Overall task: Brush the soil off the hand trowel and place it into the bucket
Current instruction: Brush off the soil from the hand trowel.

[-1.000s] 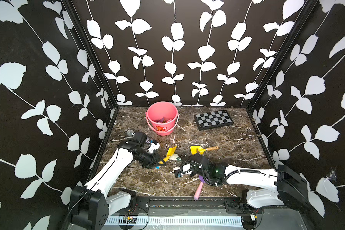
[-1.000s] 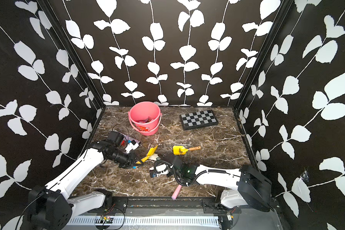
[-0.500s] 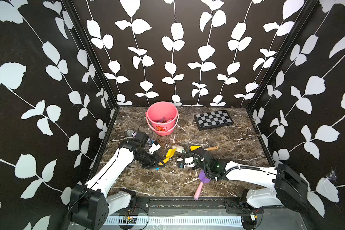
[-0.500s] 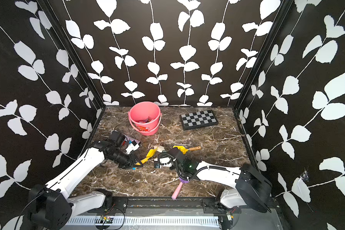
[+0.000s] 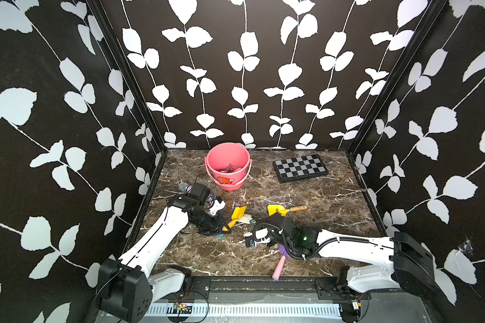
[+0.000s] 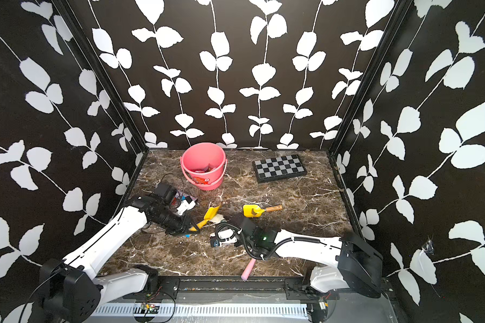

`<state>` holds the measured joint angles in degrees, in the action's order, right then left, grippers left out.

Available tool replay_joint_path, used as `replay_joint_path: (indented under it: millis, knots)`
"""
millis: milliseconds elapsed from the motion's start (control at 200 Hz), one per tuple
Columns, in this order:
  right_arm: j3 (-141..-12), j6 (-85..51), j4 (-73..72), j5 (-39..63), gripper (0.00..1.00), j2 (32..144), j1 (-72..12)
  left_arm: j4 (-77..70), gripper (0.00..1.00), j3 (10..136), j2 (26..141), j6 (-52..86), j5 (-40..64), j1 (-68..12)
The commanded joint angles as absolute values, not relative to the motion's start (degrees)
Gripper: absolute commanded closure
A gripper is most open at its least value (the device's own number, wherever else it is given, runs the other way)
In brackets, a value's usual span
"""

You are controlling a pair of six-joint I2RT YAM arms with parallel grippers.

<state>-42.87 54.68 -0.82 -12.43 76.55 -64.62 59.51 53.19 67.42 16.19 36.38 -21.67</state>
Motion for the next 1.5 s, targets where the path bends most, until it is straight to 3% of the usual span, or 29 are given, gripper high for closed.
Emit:
replay_joint_path:
  millis: [0,300,736,1071,1267,1497]
  knots:
    - [-46.0,56.6,-3.5,-13.1,1.0,77.9,-63.3,62.7,1.0,54.7,67.4,13.4,31.5,-23.7]
    - [-45.5,55.4,-1.2,-14.6,1.0,78.7,-58.7,65.0,1.0,57.2,68.1,11.1,27.2,-24.1]
    - [-47.0,51.3,2.3,-10.6,1.0,76.2,-65.7,64.4,1.0,57.2,68.3,10.4,24.9,-24.9]
    - [-49.4,52.1,0.7,-18.4,1.0,81.9,-60.7,65.9,1.0,57.0,67.6,8.5,22.3,-26.3]
    - [-49.1,44.8,4.6,-23.0,1.0,81.4,-57.9,67.1,1.0,60.1,66.3,7.7,21.3,-26.3]
    - [-47.6,26.0,8.6,-13.9,1.0,69.7,-53.3,72.3,1.0,70.0,66.6,4.2,19.1,-26.3]
